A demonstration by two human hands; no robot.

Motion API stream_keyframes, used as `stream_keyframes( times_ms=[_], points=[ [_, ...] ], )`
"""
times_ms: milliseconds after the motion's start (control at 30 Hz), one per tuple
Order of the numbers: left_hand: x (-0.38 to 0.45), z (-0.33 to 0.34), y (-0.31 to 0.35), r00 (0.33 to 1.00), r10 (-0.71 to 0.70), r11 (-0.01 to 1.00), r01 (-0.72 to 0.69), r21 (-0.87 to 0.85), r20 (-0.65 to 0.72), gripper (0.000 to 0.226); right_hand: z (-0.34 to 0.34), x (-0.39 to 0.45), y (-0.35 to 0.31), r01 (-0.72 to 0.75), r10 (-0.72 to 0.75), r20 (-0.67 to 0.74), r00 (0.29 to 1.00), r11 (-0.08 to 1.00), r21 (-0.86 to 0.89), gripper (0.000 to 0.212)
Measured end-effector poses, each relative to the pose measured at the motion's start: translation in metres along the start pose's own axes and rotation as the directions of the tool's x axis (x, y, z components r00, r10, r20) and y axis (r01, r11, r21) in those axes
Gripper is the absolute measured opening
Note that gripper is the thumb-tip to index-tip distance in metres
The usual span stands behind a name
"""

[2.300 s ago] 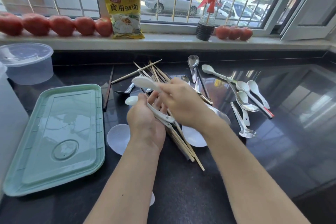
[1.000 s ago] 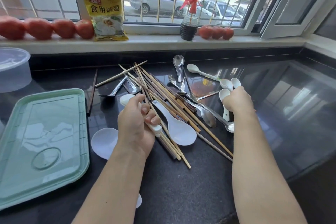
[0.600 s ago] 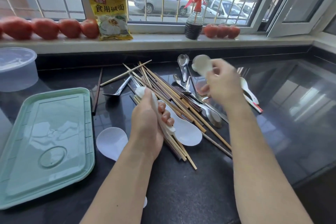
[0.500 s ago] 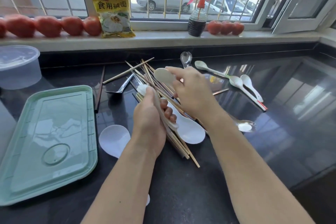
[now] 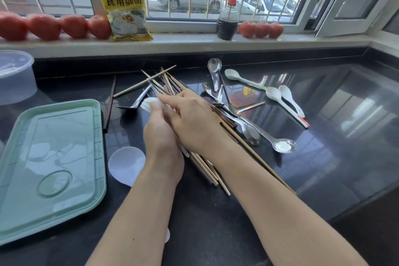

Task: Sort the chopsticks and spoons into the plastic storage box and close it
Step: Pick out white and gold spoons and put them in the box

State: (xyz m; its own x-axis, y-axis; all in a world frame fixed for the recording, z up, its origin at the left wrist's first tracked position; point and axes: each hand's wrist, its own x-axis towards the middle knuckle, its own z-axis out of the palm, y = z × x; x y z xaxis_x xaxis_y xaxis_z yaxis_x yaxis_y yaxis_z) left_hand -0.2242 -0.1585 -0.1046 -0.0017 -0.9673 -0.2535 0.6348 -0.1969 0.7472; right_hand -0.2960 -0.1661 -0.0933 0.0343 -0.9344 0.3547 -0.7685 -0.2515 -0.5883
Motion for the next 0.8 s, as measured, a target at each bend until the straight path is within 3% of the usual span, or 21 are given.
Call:
stream_keyframes(
  times_ms=[167,300,333,400,467,500,600,800],
  points=[
    [-0.001,0.0,-0.003,1.0,0.025,1.0,-0.025,-0.009,0.011,0.043,-0.001,0.0,-0.002,-0.035,0.031,0.028,0.999,0.989,0.145,0.032],
    [0.006,-0.005,-0.001,1.0,-0.004,0.999,0.003,-0.043,-0.006,0.038,-0.022,0.003,-0.001,-0.117,0.072,0.19,0.979,0.964,0.24,0.029],
    [0.009,-0.006,-0.001,1.0,-0.019,0.998,0.018,-0.06,-0.01,0.032,-0.034,0.006,0.004,-0.152,0.109,0.171,0.979,0.953,0.262,0.027],
    [0.011,-0.006,-0.001,0.997,-0.075,0.991,0.076,-0.114,0.008,0.025,-0.064,0.016,0.036,-0.243,0.258,-0.073,0.963,0.955,0.171,0.025],
    [0.01,-0.006,-0.002,0.991,-0.123,0.976,0.131,-0.175,0.052,0.024,-0.098,0.023,0.09,-0.464,0.413,-0.374,0.83,0.884,-0.052,0.028],
    [0.009,-0.006,-0.003,0.988,-0.136,0.968,0.15,-0.202,0.077,0.025,-0.113,0.022,0.12,-0.595,0.472,-0.453,0.756,0.785,-0.175,0.032],
    [0.008,-0.004,-0.005,0.982,-0.144,0.963,0.167,-0.21,0.123,0.027,-0.13,0.013,0.185,-0.839,0.689,-0.482,0.541,0.477,-0.261,0.048],
    [0.005,-0.003,-0.01,0.973,-0.168,0.958,0.199,-0.205,0.157,0.026,-0.119,0.009,0.196,-0.9,0.787,-0.438,0.434,0.396,-0.18,0.048]
  ],
)
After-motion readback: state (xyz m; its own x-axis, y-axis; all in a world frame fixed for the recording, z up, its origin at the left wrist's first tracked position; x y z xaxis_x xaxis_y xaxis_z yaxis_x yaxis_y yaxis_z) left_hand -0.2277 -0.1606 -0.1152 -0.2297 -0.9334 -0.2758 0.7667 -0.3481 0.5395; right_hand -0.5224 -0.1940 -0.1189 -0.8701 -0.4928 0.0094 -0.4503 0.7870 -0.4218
